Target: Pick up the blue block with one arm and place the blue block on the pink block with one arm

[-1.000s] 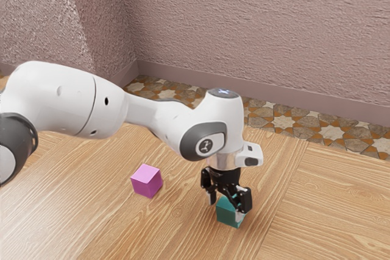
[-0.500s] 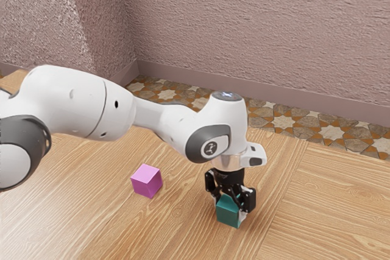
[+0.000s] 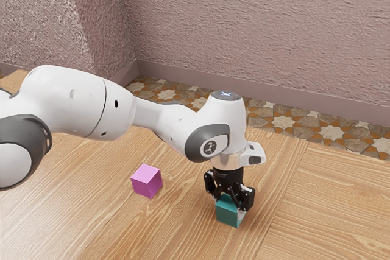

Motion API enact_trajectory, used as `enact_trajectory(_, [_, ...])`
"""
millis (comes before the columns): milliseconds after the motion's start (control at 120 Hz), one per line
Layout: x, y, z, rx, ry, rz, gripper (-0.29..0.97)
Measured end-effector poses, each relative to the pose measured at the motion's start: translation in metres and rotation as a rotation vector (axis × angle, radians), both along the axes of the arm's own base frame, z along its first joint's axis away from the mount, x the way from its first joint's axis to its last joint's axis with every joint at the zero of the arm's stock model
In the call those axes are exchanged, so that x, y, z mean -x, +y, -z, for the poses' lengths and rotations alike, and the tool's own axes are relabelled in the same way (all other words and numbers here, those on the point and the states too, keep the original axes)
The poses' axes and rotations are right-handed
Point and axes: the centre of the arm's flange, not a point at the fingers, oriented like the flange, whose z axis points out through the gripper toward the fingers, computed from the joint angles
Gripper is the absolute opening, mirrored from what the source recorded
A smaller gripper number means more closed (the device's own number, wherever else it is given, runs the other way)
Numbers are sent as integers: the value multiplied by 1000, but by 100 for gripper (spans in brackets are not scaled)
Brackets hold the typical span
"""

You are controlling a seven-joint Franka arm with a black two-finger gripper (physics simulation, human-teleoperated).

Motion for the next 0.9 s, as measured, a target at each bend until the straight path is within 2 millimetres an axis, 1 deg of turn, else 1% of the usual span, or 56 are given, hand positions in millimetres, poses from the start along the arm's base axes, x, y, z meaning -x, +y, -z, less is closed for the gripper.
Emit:
enact_trajectory(192, [0,0,0,-3,-1,-7,41])
enact_trajectory(333, [-2,2,-5,-2,-9,-12,41])
enact_trajectory(408, [-3,7,-21,2,-31,-14,39])
enact_trajectory(475, [5,12,-34,0,-40,-7,39])
enact_trajectory(542, [16,23,-43,-6,-41,-5,39])
enact_trajectory(667, [32,53,-67,-11,-54,-10,39])
enact_trajectory(808, [38,100,-90,-15,-67,-41,39])
enact_trajectory(900, [37,132,-98,-18,-65,-61,39])
